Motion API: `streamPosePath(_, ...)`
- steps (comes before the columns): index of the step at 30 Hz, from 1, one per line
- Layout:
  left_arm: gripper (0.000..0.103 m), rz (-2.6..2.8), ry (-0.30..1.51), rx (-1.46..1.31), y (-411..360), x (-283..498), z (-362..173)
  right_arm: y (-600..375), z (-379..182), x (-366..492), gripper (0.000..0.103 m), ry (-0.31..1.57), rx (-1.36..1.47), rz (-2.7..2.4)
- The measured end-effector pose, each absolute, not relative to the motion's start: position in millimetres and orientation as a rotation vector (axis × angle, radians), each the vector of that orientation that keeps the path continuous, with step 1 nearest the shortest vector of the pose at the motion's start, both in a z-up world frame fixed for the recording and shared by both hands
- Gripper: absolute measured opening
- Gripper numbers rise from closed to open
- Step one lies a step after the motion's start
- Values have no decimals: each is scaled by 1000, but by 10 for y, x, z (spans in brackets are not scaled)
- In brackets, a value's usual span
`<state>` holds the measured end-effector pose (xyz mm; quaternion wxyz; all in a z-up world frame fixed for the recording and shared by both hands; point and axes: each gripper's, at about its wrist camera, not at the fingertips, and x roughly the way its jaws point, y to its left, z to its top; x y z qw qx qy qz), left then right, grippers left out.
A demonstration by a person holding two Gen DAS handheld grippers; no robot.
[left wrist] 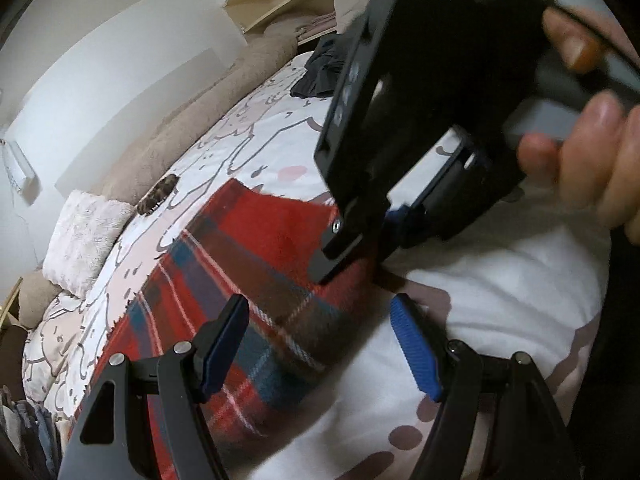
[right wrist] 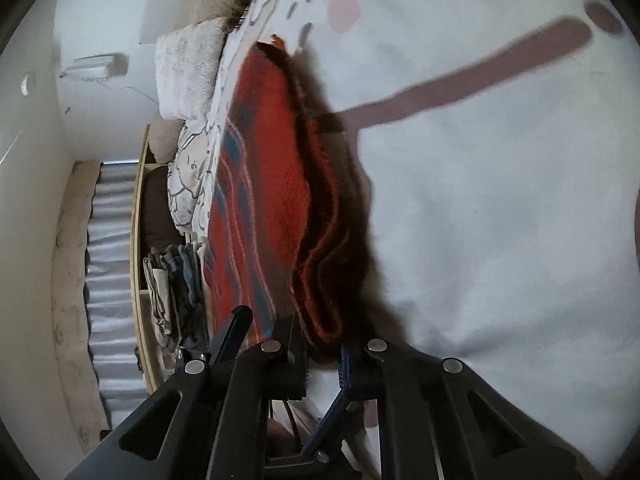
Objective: Fold clothes
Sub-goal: 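Grasp the blanket edge with the left tool while the right tool holds its end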
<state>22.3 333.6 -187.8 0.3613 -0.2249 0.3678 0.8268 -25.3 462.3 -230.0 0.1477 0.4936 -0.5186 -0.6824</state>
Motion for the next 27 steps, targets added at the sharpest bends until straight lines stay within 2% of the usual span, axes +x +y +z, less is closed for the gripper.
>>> streamPosePath(14, 71, 2260, 1127, -395, 3564, 286, -1921, 4561, -1970, -316, 12, -1441, 1356, -1932)
streamPosePath(15, 67, 2268, 1135, -382, 3579, 288, -1924, 4554, -1951, -321, 12, -1436, 1351, -1933)
streamPosePath(16, 54, 2271, 1135, -379, 3595, 287, -1926, 4548, -1943, -329, 12, -1431, 1353, -1935)
streamPosePath(17, 50, 2275, 1137, -378, 3612, 285, -1929, 4542, -1937, -337, 12, -1427, 1356, -1938)
streamPosePath(19, 27, 2285, 1121, -405, 3615, 236, -1927, 4534, -1927, -344, 12, -1409, 1371, -1956)
streamPosePath(21, 14, 2295, 1100, -438, 3612, 179, -1923, 4530, -1919, -340, 12, -1377, 1397, -1991)
streamPosePath(25, 12, 2310, 929, -534, 3491, 28, -1807, 4518, -1887, -313, 12, -1337, 1397, -2053)
streamPosePath(27, 12, 2312, 821, -589, 3421, -59, -1738, 4566, -1860, -280, 19, -1376, 1345, -2066)
